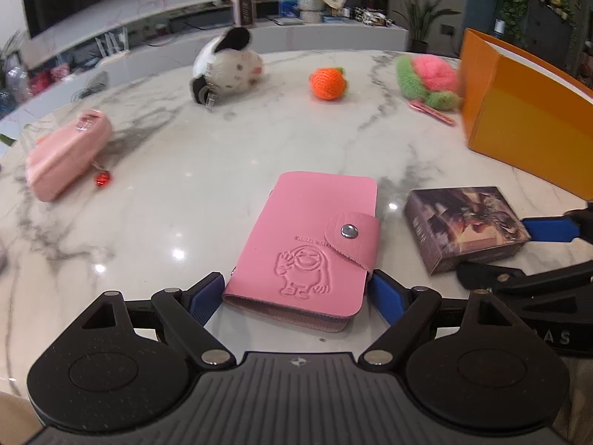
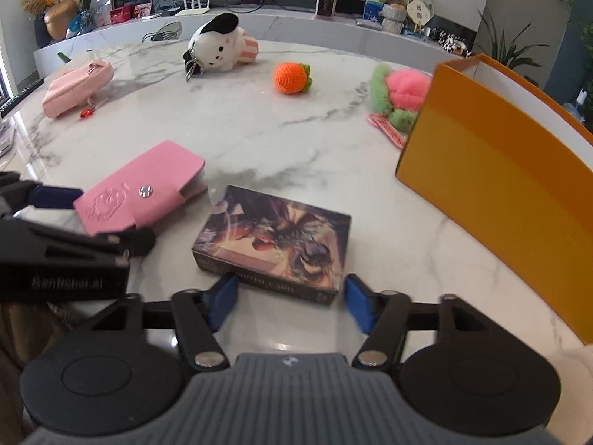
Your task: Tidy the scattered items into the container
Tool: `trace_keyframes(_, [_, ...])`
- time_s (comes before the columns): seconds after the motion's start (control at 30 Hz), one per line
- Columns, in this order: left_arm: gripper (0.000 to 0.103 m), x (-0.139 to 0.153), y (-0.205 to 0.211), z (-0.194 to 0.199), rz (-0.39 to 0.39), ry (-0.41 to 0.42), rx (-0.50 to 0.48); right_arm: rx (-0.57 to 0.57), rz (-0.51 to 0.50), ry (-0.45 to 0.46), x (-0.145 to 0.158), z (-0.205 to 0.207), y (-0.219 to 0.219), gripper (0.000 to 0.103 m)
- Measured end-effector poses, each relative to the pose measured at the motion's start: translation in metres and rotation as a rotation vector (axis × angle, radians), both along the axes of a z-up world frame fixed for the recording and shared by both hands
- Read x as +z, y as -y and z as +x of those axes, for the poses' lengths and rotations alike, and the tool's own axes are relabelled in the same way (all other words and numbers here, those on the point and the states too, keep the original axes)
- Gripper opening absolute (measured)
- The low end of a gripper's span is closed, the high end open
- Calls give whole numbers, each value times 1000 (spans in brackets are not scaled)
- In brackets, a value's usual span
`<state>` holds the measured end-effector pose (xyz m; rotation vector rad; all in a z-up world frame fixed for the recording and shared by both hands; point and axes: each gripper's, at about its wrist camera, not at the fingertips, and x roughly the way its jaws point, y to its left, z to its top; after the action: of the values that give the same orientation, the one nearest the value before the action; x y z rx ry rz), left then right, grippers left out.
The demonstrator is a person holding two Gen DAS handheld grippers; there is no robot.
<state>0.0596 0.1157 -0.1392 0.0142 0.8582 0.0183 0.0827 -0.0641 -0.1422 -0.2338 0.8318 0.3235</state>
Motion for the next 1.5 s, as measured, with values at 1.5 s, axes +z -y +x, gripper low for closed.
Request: trace_keyframes(1.5, [101, -1, 1, 50, 7, -23, -293, 420, 36, 4, -4, 68, 9, 92])
